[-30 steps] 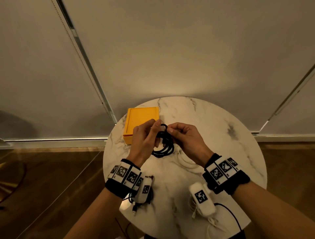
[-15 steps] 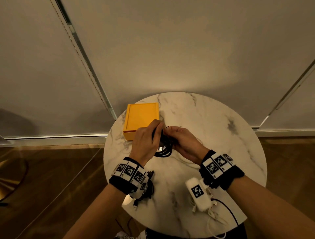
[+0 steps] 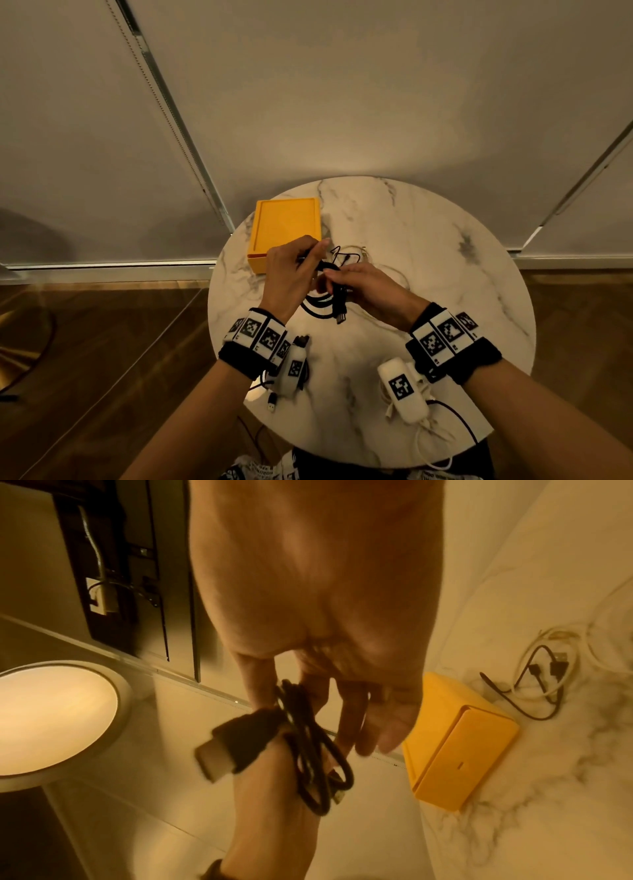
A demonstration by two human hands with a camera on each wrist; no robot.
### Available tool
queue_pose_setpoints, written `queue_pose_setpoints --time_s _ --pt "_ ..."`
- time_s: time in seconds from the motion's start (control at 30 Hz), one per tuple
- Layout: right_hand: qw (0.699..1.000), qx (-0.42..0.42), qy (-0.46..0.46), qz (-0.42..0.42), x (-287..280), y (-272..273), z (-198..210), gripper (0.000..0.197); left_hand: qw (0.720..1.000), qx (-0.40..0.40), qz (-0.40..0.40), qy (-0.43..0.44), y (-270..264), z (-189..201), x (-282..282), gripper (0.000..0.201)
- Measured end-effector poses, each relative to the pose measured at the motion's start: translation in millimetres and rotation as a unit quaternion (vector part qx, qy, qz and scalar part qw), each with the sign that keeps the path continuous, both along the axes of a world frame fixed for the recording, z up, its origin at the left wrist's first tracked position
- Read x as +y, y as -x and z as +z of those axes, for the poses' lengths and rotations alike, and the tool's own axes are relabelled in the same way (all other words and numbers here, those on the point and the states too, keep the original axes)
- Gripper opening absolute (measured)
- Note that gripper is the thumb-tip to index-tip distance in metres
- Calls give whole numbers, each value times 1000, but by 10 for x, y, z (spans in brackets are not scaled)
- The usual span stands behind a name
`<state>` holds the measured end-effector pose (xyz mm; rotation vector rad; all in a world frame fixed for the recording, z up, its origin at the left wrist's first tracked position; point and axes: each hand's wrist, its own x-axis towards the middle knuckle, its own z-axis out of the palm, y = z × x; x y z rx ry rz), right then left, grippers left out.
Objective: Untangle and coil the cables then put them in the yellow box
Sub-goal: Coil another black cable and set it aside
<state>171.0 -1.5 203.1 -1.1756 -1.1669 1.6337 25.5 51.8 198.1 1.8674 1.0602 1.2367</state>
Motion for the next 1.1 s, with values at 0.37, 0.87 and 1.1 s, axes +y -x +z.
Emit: queue_pose_setpoints --time_s 0.37,0.87,1.1 --pt "999 -5 35 -30 -67 -290 42 28 929 -65 -240 274 208 -14 -76 33" --pt "974 210 88 9 -266 -271 1 24 896 -136 -304 294 269 -66 -104 51" --pt "984 162 79 -15 -311 -283 -15 19 911 -116 -241 313 225 -107 -187 28"
